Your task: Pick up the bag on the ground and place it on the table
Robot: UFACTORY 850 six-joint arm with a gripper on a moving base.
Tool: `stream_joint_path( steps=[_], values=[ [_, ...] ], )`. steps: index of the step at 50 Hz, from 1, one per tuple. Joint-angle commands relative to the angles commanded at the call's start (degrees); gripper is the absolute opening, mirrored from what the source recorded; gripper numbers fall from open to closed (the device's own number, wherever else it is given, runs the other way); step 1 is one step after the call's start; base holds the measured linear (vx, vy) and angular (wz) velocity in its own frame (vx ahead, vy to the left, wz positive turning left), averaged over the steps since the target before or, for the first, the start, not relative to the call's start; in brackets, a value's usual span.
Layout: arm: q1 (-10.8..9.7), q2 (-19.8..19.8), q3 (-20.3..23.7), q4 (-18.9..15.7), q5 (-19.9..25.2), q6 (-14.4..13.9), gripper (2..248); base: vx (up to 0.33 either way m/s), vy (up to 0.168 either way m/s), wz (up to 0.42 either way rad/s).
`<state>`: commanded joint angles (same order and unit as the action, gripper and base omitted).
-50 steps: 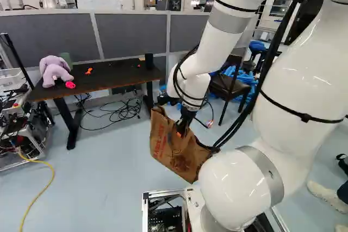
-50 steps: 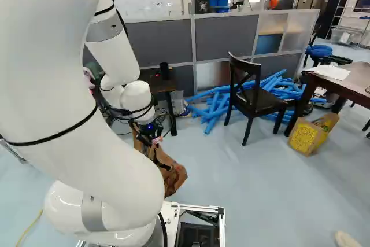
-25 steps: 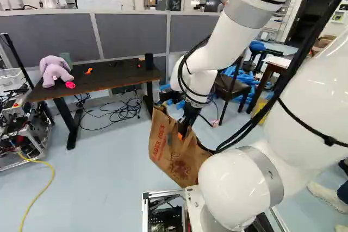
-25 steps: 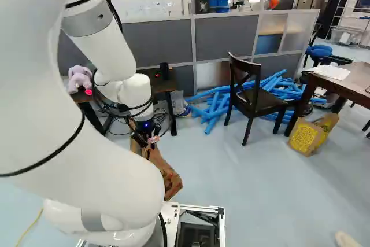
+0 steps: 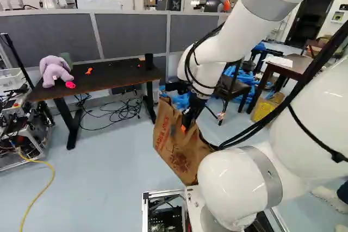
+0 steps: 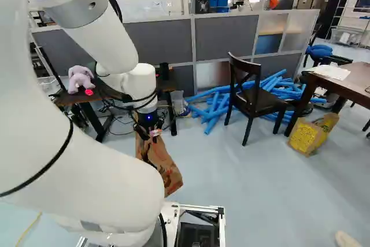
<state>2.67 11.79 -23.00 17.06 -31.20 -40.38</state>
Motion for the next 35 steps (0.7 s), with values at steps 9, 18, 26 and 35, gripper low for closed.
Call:
stream_joint_path(
  steps=[9, 18, 26, 35],
  values=[
    [-1.7, 0.7, -1.5, 0.0, -1.8, 0.0, 21, 0.0, 0.0, 0.0],
    [-3.4, 1.2, -3.2, 0.0, -3.7, 0.0, 21, 0.0, 0.0, 0.0],
    [-4.7, 1.4, -4.7, 0.0, -5.2, 0.0, 21, 0.0, 0.0, 0.0],
    [-5.7, 1.4, -6.7, -0.9, -6.7, 0.0, 21, 0.0, 0.0, 0.0]
  ],
)
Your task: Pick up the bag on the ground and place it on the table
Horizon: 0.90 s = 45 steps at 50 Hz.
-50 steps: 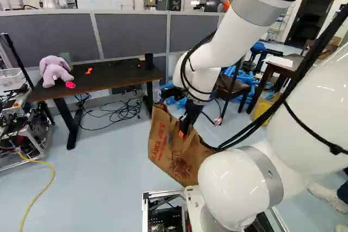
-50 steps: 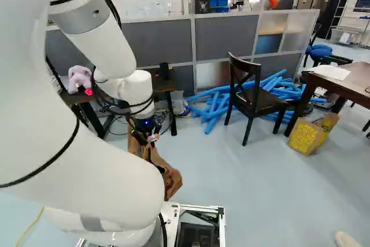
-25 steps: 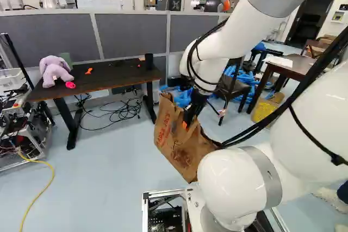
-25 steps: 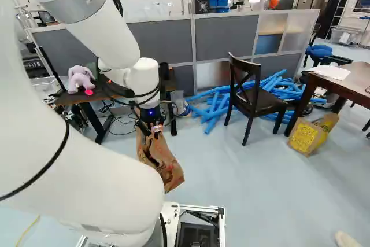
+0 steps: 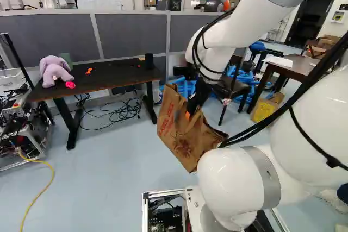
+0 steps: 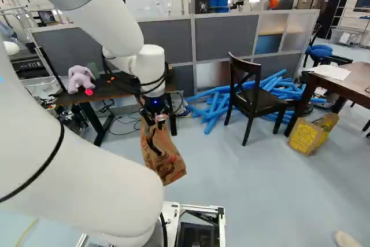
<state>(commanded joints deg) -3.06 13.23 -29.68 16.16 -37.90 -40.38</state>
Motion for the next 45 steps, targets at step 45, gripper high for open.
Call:
stream_joint_path(
  steps=[45],
  values=[
    [2.5, -3.2, -11.7, -10.5, -2.7, 0.0, 21, 0.0, 0.0, 0.0]
  ],
)
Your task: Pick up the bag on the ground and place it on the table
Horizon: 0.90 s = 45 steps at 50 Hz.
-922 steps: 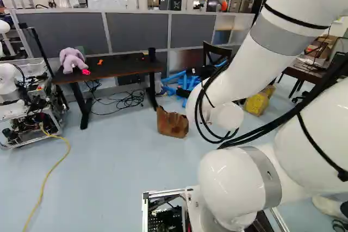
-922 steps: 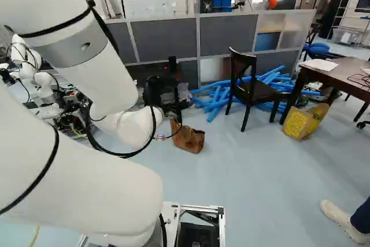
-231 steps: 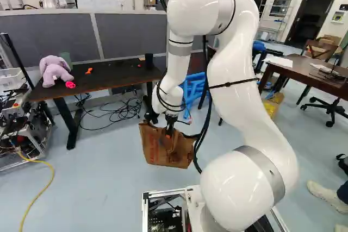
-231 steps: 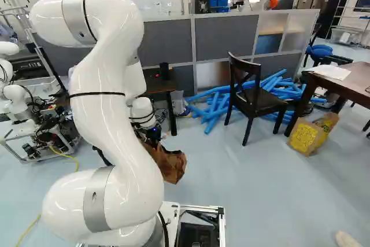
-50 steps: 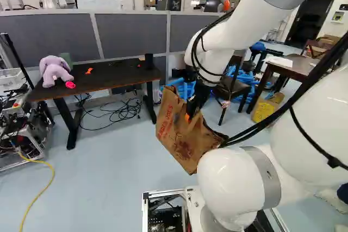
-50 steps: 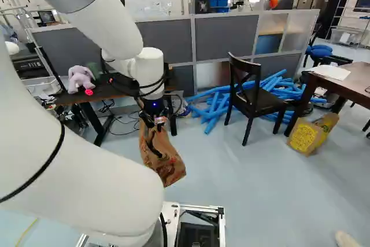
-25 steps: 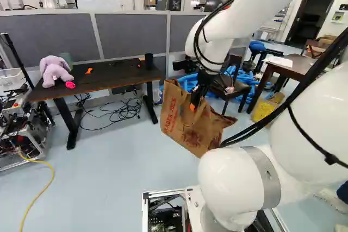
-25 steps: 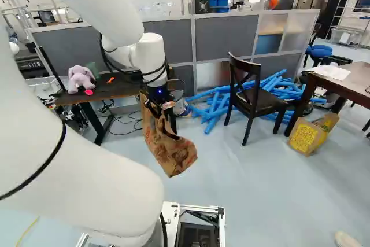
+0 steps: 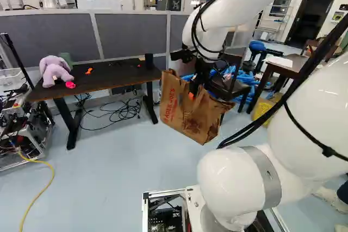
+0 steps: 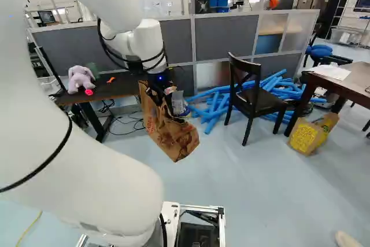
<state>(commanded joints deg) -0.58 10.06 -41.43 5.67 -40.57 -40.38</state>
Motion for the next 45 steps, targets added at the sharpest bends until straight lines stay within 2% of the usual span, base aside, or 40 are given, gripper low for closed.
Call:
stream_joint_path(
  steps=[23, 45],
  values=[
    [4.4, -1.5, -5.9, 0.0, -11.6, 0.0, 21, 0.0, 0.0, 0.0],
    [8.1, -2.2, -11.0, 0.0, -16.3, 0.0, 21, 0.0, 0.0, 0.0]
  ],
)
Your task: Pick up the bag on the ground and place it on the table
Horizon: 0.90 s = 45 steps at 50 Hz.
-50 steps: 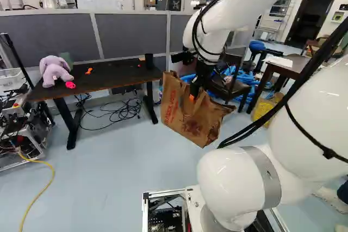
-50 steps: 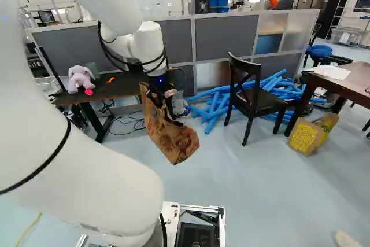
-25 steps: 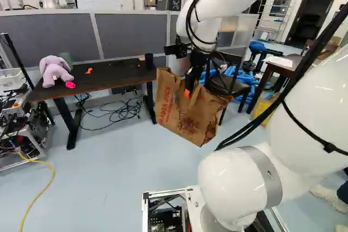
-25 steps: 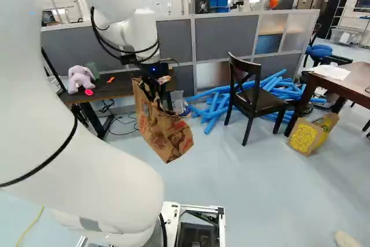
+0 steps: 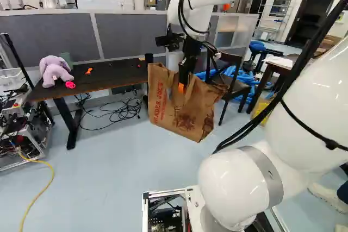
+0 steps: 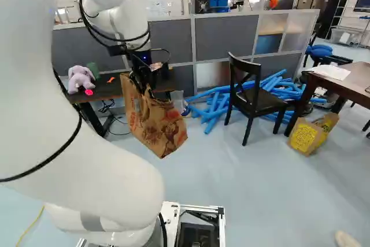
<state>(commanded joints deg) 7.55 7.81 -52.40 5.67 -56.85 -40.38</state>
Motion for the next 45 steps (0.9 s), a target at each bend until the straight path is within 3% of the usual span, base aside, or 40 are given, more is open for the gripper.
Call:
stream_joint_path(
  steps=[15, 45],
  values=[
    [1.8, 1.2, -1.8, 0.0, -0.3, 0.0, 21, 0.0, 0.0, 0.0],
    [2.0, 1.8, -2.0, 0.0, -0.3, 0.0, 21, 0.0, 0.0, 0.0]
  ],
)
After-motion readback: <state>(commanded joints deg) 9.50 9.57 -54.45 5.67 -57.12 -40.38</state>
